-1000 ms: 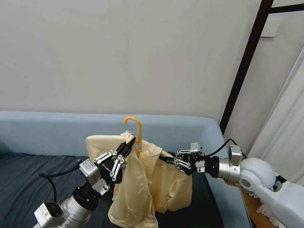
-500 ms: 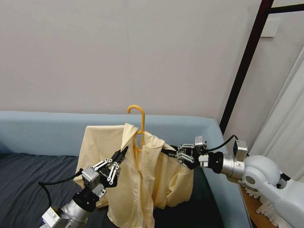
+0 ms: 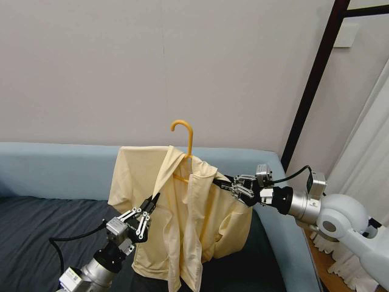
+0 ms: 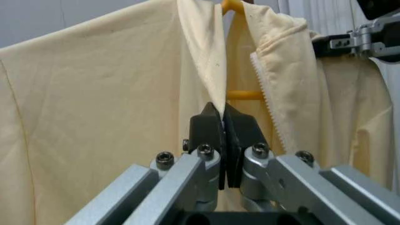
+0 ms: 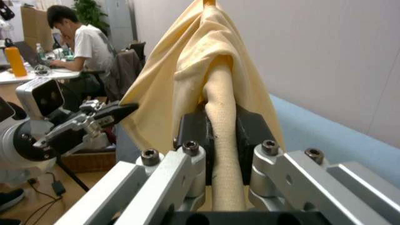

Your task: Pick up the clothes from the sofa and hang them on the clothes hanger.

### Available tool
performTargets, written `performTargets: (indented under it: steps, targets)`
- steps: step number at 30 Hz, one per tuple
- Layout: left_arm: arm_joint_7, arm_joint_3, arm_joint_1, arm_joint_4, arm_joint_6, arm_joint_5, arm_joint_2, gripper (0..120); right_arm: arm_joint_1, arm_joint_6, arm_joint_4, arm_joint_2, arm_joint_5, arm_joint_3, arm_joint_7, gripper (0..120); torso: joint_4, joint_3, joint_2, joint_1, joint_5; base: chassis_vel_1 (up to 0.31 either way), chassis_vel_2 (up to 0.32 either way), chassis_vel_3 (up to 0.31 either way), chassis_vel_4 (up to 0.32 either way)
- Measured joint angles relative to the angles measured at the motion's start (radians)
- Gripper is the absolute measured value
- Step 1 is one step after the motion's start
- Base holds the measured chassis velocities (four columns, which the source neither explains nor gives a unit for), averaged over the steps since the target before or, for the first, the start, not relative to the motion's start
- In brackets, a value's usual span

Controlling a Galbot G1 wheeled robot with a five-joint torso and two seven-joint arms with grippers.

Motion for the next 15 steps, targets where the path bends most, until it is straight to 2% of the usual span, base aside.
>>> performTargets:
  steps: [15]
  targets:
    - [0.049, 0.021, 0.012, 0.031, -0.022, 0.03, -0.01, 0, 0.001, -0.001, -0.002, -0.002, 0.009, 0.007, 0.014, 8, 0.0, 0.0, 0.0, 0.0, 0.0, 0.0, 0.0, 0.0, 0.0]
